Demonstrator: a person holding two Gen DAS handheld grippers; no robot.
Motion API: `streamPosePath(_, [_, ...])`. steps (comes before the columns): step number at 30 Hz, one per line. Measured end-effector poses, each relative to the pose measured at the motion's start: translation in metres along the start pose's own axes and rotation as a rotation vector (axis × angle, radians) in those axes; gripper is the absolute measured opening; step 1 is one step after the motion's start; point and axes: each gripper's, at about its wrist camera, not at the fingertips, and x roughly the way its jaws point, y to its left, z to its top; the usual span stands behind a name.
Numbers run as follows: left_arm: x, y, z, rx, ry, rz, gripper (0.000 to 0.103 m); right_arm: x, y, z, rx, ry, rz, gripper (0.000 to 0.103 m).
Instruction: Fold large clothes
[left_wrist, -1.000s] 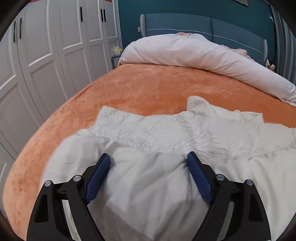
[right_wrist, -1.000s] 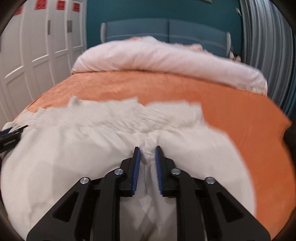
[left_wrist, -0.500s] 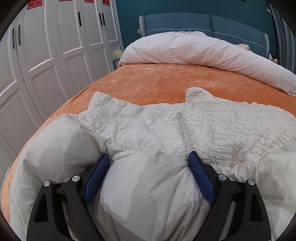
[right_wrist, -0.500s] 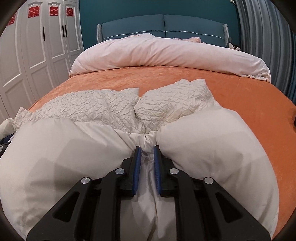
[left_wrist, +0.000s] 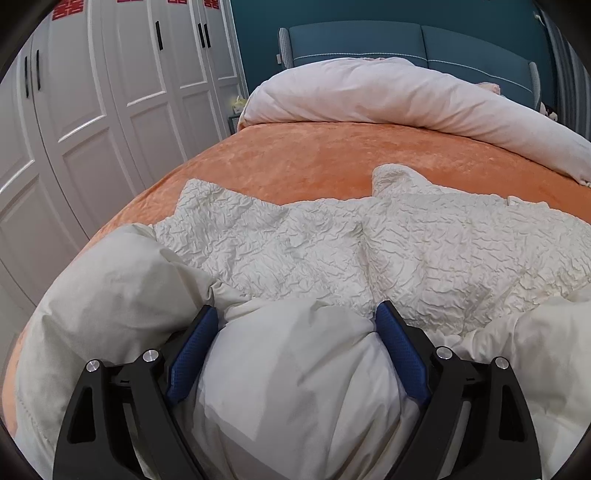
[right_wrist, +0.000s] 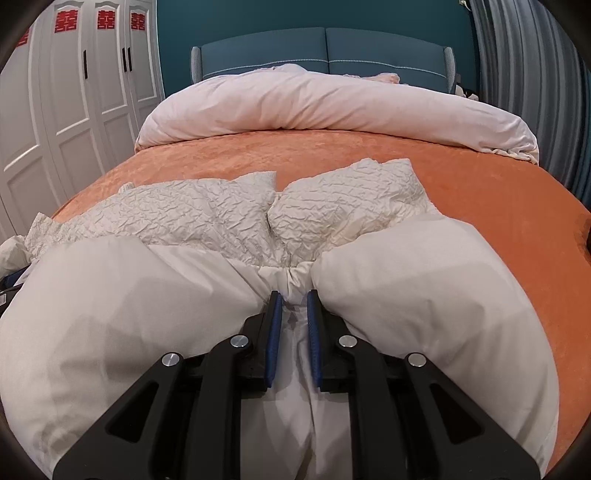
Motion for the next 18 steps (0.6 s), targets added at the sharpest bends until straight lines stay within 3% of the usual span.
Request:
streamPosePath(3, [-0.008,0.003,0.008,0.003,0.033,0.012,0.086,-0.015,0.004,0.012,0.014,0.013,-0.021,0.017])
streamPosePath(5, [-0.018,0.011,0.014,-0.020,0.056,-0.011,0.085,-0.046,0.013,0.022,0.038,-0.044,0.026,0.017])
streamPosePath(10, [-0.047,0.023,0.029,-0.025,0.005,0.021,0.085,-0.080,0.062,0.037,-0.052,-0.106,0.122,0.017])
streamPosePath(14, [-0.054,0.027,0.040,-0.026,0.001,0.014,0.085,-0.074,0.101,0.036,-0.127,-0.090,0.168,0.017])
streamPosePath(18, [-0.043,0.030,0.042,-0.031,0.024,0.014,0.085,-0.044,0.119,0.022,-0.155,-0.021,0.153,0.017])
